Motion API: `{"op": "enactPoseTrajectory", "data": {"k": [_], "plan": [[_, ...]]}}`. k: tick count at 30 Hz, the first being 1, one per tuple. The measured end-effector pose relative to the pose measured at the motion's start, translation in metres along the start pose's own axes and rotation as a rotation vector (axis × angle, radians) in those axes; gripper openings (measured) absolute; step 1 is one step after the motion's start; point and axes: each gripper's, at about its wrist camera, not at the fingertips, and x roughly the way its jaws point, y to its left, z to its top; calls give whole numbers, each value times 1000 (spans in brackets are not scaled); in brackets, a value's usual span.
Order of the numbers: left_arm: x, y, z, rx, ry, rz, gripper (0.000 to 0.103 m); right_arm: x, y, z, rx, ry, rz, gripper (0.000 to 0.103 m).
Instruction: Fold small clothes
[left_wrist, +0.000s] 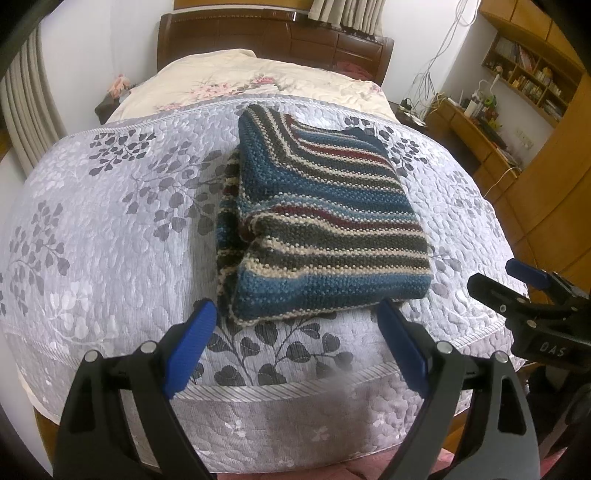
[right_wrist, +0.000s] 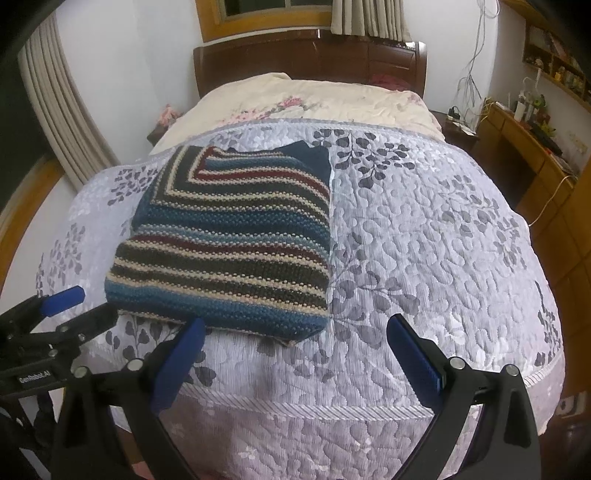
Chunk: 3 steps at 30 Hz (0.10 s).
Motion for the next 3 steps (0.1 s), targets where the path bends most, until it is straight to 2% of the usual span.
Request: {"op": "enactPoseTrajectory", "data": {"k": [3], "plan": [[0,0,0,1,0,0,88,1,-1,0,3,2,1,99]]}}
